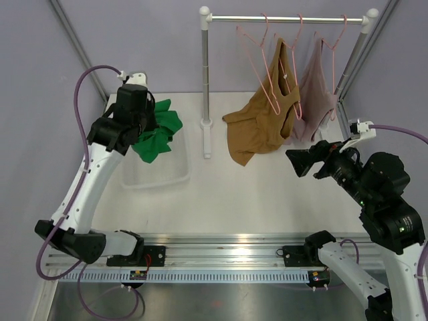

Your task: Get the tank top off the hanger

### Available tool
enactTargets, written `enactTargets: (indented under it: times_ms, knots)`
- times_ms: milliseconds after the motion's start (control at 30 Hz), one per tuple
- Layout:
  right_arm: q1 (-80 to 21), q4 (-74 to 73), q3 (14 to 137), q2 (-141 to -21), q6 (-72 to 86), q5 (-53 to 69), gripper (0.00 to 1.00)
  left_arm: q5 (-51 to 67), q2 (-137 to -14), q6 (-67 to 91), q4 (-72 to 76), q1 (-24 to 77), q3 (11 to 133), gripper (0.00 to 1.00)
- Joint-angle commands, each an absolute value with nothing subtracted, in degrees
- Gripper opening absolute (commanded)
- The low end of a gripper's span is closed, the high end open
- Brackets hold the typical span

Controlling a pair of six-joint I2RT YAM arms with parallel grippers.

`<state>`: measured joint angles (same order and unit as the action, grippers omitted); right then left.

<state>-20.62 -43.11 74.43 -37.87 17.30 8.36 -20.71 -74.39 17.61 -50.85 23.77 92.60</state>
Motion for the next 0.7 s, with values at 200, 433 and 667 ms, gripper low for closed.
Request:
enactTargets:
  times_ms: [200,433,667]
  knots:
    - [-20.7,-37.4,76.5,-42.4,18.9,1.8,0.99,-3.3,-85.5,15.8,-49.8,12.1,94.1,0.02]
    - [-20.7,-41.1,86.4,-53.3,17.8,-2.5,1.0,-6.8,-84.8,18.3,-51.1,10.4,93.7,0.99]
    - [-20.7,-47.5,96.1,-63.8,12.1,-12.2,0.97,-5.5,-69.6,17.8,-49.0,14.8,82.5,0.99]
